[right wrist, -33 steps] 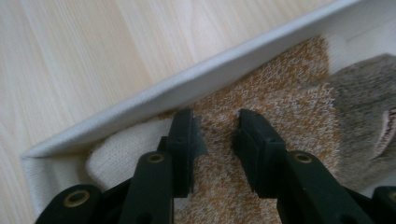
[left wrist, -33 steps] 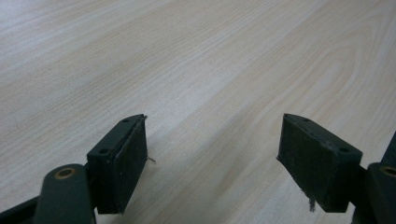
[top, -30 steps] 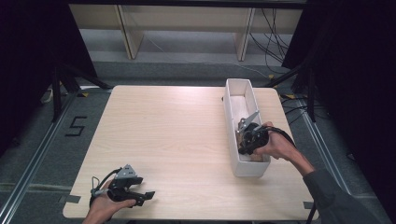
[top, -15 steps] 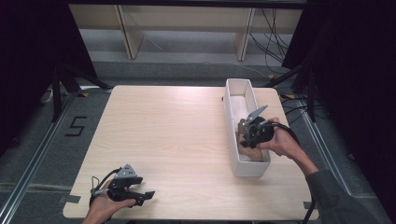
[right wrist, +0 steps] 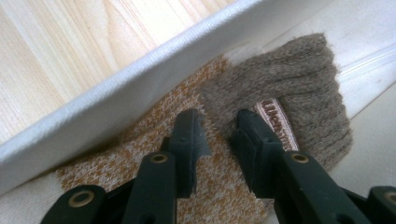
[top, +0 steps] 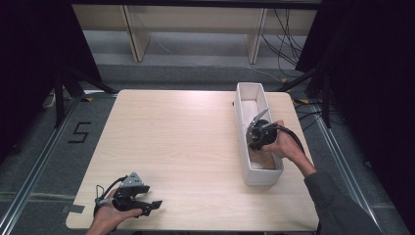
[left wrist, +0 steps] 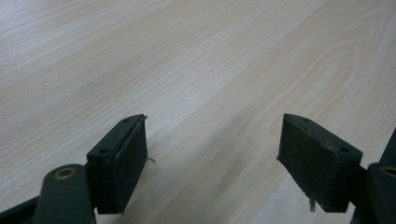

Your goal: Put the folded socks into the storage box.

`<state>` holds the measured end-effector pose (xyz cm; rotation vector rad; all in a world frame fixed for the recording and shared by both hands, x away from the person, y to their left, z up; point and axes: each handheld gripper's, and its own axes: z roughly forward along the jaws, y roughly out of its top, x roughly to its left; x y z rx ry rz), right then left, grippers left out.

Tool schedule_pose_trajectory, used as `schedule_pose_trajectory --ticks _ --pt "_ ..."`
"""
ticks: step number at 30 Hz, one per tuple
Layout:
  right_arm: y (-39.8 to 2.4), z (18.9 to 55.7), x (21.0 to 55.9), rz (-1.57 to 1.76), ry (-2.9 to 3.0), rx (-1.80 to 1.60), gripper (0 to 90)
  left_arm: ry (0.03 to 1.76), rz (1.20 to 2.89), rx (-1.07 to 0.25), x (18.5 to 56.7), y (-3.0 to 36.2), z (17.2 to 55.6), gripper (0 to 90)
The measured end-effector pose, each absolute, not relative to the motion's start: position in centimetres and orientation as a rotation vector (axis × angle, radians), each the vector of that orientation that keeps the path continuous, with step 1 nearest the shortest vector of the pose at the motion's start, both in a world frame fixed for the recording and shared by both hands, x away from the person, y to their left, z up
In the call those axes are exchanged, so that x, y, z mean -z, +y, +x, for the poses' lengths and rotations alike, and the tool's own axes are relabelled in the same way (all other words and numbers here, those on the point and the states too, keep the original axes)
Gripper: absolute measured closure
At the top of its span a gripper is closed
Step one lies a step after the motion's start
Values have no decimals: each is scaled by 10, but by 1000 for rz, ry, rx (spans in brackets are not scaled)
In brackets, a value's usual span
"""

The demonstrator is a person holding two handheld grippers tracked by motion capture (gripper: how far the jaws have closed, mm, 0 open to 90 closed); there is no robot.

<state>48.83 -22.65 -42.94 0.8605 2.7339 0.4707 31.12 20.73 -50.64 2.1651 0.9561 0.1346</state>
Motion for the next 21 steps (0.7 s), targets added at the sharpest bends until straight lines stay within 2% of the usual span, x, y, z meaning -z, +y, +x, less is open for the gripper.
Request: schedule_pose_trajectory --ticks 4,12,16,21 --pt "-228 487 426 875 2726 -487 674 964 2146 -140 505 207 311 229" --pt "-256 469 382 998 2585 -789 623 972 2137 -164 502 214 311 229" --pt "-276 459 370 1067 2529 -864 576 983 2118 -178 500 218 310 228" --pt "-297 445 368 1123 2470 -958 468 1009 2103 -205 502 224 308 213"
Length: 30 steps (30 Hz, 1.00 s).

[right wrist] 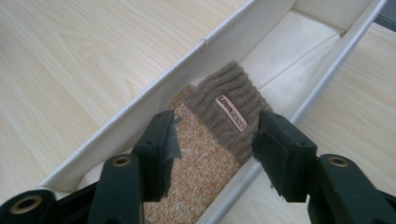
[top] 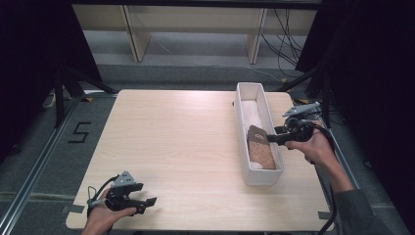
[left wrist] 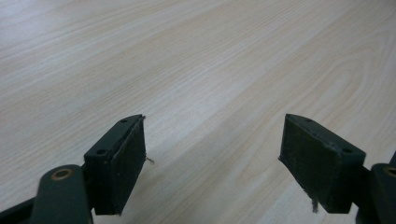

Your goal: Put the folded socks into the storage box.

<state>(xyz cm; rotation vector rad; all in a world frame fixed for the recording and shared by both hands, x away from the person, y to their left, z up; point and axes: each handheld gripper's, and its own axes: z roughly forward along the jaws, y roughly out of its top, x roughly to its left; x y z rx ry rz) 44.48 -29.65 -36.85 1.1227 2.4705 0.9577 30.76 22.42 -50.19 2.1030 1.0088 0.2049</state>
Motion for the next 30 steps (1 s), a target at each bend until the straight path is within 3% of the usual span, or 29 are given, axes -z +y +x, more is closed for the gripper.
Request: schedule_pose_trajectory --ticks 11,30 --pt "-327 416 380 1291 2348 -1101 328 1014 2044 -233 501 227 306 192" --pt "-367 369 405 1364 2258 -1144 277 1009 2098 -248 507 225 305 189"
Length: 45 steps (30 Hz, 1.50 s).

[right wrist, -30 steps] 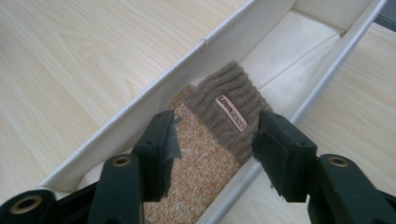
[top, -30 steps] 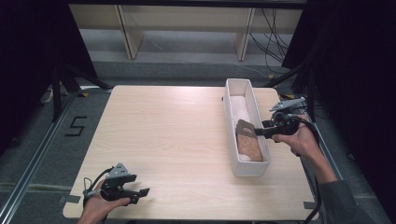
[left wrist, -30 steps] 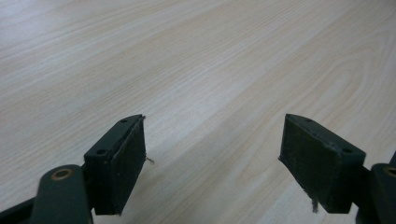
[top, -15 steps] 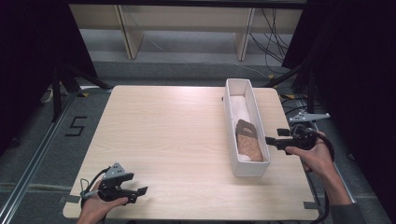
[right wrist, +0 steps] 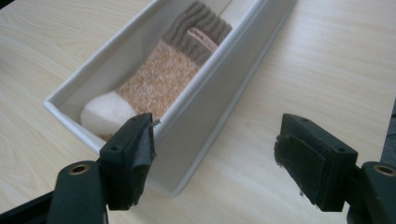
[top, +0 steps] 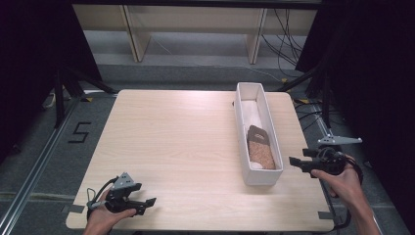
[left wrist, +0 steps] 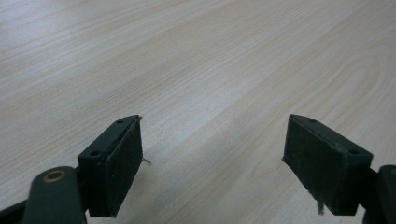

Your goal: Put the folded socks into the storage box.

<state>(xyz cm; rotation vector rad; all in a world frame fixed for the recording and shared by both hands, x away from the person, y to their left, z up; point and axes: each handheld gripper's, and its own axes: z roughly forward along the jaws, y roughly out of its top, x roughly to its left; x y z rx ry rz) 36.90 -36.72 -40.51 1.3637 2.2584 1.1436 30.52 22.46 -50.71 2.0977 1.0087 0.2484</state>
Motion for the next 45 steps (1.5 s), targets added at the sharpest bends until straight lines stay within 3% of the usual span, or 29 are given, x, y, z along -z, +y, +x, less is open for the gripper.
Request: schedule_pose_trajectory --ticks 16,45 --pt "-367 337 447 1423 2287 -1113 236 1009 2103 -259 508 225 303 189" --pt "-339 299 484 1286 2371 -965 223 990 2125 -268 510 223 301 189"
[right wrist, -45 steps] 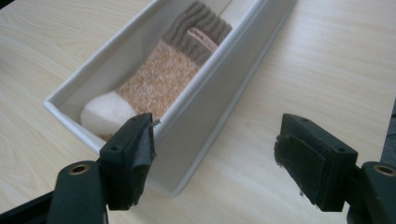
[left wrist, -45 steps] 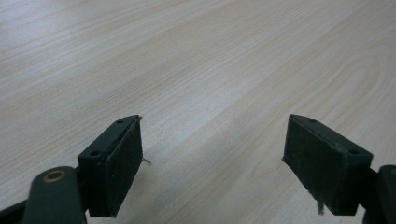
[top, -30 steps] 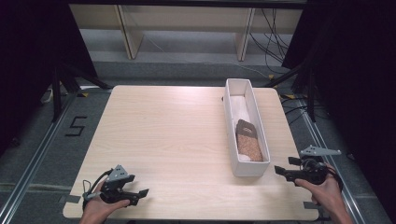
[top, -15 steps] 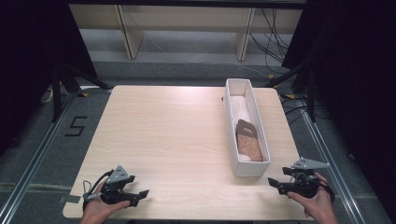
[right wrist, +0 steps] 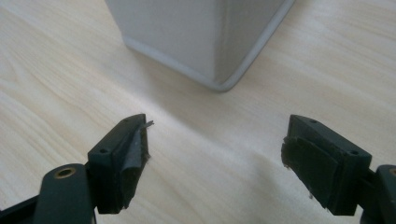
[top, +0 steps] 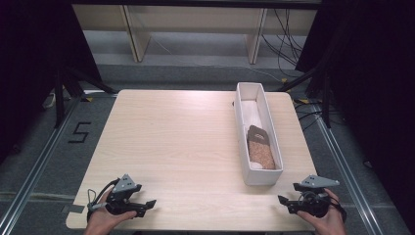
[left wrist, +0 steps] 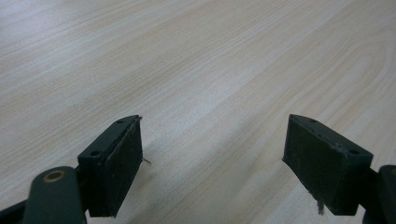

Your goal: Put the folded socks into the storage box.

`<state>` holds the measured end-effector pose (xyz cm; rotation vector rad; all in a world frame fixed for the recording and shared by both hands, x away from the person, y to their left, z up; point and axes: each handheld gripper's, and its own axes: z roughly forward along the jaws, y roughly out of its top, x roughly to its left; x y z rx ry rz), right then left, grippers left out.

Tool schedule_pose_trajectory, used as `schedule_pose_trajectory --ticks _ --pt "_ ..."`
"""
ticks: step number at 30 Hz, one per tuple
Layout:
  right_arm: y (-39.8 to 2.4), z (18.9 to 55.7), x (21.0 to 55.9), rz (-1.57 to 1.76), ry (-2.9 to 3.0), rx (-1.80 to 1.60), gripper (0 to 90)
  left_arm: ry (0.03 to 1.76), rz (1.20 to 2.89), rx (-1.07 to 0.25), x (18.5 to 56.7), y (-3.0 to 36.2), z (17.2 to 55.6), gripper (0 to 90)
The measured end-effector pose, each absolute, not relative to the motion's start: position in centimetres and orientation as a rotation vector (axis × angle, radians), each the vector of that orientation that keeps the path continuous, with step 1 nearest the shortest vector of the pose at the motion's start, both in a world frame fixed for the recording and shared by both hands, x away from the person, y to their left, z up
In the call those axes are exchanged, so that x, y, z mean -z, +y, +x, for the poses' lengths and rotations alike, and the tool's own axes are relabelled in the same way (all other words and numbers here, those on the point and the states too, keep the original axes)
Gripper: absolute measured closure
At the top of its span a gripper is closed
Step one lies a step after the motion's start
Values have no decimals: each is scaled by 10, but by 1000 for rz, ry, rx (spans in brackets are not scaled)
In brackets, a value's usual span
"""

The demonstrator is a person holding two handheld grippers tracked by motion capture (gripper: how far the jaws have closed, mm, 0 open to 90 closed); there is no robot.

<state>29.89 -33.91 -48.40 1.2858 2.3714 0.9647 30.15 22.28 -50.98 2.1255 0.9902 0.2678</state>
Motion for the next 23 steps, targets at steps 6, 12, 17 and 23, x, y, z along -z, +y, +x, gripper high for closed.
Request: schedule_pose_trajectory --ticks 6,12,17,23 --pt "-336 291 485 1284 2346 -954 217 991 2126 -270 511 222 302 185" --pt "-337 289 489 1280 2369 -963 207 988 2125 -274 510 222 301 184" --pt "-336 286 491 1328 2351 -958 204 988 2123 -276 511 222 301 184" --pt "-336 288 493 1255 2358 -953 203 990 2124 -276 511 222 302 184"
